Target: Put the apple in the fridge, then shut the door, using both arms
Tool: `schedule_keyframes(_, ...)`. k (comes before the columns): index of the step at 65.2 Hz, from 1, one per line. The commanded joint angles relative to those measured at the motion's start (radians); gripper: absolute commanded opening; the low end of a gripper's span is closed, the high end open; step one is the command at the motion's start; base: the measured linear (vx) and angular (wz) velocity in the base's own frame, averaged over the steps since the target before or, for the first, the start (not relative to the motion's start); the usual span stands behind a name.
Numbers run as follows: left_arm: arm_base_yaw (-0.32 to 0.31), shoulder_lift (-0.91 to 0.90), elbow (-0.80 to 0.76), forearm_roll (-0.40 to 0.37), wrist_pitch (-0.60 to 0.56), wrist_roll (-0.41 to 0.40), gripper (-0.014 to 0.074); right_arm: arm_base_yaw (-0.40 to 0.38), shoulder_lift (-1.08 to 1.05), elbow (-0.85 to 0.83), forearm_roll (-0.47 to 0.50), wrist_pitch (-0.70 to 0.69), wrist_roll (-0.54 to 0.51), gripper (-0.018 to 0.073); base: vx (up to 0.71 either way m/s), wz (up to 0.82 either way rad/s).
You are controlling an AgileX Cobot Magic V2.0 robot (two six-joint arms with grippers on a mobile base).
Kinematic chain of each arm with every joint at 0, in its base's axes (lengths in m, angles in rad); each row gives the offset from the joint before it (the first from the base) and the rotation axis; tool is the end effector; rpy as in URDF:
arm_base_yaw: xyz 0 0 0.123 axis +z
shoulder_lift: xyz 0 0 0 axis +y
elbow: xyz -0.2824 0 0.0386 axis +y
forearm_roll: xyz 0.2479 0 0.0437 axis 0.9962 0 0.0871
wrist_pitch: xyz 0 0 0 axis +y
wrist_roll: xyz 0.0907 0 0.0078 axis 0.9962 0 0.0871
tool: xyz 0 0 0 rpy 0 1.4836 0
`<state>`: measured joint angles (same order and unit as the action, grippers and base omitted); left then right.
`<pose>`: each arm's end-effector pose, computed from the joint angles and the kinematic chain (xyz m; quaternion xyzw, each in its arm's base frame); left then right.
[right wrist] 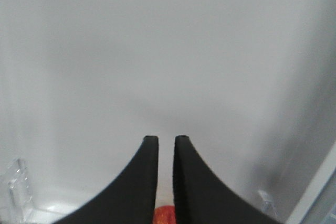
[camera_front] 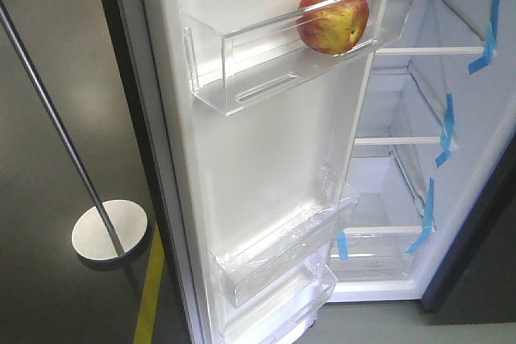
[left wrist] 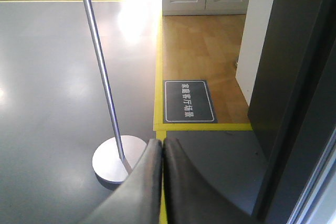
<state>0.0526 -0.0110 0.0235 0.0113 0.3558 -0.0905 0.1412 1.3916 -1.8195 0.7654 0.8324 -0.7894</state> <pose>0.0530 0.0031 0.1737 -0.0541 0.7974 -0.0066 0.6010 0.2630 0.0846 0.5382 -0.2999 0.6901 0.1785 0.6339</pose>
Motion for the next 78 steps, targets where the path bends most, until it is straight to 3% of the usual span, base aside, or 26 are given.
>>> schedule_keyframes(1,-0.003,-0.015,-0.017,0.0,-0.069,-0.008,-0.0006,-0.003,-0.067,-0.026,-0.028,0.006,0.043,-0.0011,0.0,0.0)
schedule_keyframes(30,-0.003,-0.015,-0.017,0.0,-0.069,-0.008,-0.0006,-0.003,-0.192,0.032,-0.133,0.084,0.154,-0.0004,0.0,0.0)
schedule_keyframes(44,-0.003,-0.015,-0.017,0.0,-0.069,-0.008,-0.0006,-0.003,-0.365,0.41,-0.121,-0.126,0.133,-0.0004,0.0,0.0)
schedule_keyframes(51,-0.003,-0.015,-0.017,0.0,-0.069,-0.008,-0.0006,-0.002,-0.481,0.653,-0.069,-0.212,0.107,-0.0004,0.0,0.0)
schedule_keyframes(63,-0.003,-0.015,-0.017,0.076,-0.075,-0.002,-0.0006,-0.002,-0.721,0.997,-0.016,-0.298,0.08,-0.0004,0.0,0.0)
schedule_keyframes(78,-0.003,-0.015,-0.017,0.081,-0.075,-0.002,-0.0006,-0.002,-0.961,1.226,0.0,-0.369,0.088,-0.0004,0.0,0.0)
